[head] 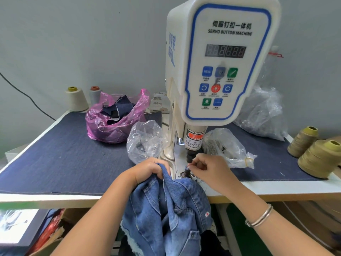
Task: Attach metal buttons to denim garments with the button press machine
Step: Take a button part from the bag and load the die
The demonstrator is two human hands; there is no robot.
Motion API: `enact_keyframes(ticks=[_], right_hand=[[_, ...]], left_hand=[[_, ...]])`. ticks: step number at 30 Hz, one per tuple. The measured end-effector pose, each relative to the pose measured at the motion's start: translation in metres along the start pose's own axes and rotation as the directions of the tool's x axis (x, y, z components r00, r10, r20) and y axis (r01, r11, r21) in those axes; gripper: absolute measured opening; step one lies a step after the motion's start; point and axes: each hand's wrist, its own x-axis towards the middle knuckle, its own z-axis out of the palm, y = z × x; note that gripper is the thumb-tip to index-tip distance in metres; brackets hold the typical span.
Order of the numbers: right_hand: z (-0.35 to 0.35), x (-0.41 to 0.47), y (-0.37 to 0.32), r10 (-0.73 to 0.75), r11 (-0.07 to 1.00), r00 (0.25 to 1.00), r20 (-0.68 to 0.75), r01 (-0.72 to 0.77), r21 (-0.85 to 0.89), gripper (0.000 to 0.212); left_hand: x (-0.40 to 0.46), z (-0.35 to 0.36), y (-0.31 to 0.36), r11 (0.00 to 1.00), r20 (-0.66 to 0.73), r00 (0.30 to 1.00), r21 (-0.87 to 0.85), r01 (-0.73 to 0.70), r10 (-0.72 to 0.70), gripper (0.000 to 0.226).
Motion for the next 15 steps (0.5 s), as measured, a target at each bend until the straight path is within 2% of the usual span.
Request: enact_keyframes(ticks=[9, 15], right_hand=[[-0.0026, 0.0080, -0.0072, 0.102, 0.995, 0.993, 0.053, -0.103, 0.016, 0.035], [-0.0015, 0.0030, -0.0043, 0.055, 0.998, 0.998, 0.008, -0.055, -0.007, 0.038]], left_hand=[[0.0042, -0.0034, -0.0080, 1.000, -0.016, 1.000, 0.011, -0.008, 0.008, 0.027], [0.0054, -0.0045, -0.0096, 1.000, -0.016, 1.000, 0.005, -0.009, 0.010, 0.026]])
